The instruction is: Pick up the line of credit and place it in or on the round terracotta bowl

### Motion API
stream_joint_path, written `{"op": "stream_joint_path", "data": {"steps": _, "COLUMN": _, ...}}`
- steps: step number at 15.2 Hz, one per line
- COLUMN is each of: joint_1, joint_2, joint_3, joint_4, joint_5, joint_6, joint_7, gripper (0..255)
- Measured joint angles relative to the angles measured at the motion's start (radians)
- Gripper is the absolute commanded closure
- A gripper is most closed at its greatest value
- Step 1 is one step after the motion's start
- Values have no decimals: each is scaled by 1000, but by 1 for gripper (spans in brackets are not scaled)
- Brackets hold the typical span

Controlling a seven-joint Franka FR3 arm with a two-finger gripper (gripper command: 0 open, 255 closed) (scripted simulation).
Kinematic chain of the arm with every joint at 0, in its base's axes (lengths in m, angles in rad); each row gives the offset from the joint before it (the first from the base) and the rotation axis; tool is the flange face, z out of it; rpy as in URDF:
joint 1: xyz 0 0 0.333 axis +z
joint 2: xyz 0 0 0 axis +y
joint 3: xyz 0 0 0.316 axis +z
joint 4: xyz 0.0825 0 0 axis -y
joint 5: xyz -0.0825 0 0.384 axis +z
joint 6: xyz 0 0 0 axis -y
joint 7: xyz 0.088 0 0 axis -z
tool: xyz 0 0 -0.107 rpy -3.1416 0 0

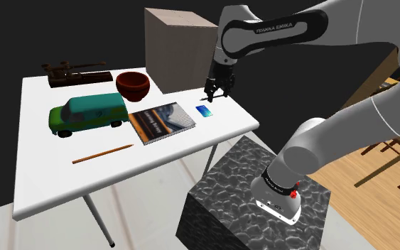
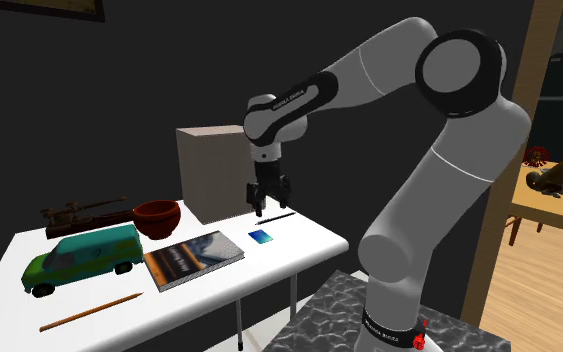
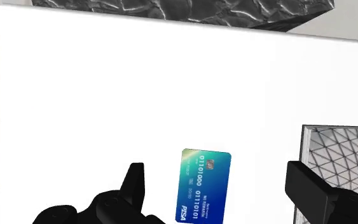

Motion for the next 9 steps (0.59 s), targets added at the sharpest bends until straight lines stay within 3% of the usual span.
{"op": "stream_joint_path", "data": {"steps": 5, "joint_1": -10, "joint_2": 147, "joint_3": -15, "joint_4": -10, "joint_5": 54, "joint_6": 132, "joint_7": 51, "gripper": 0}}
{"op": "stream_joint_path", "data": {"steps": 9, "joint_1": -6, "joint_2": 179, "joint_3": -11, "joint_4": -50, "joint_5": 66, "joint_6": 203, "joint_7": 59, "gripper": 0}}
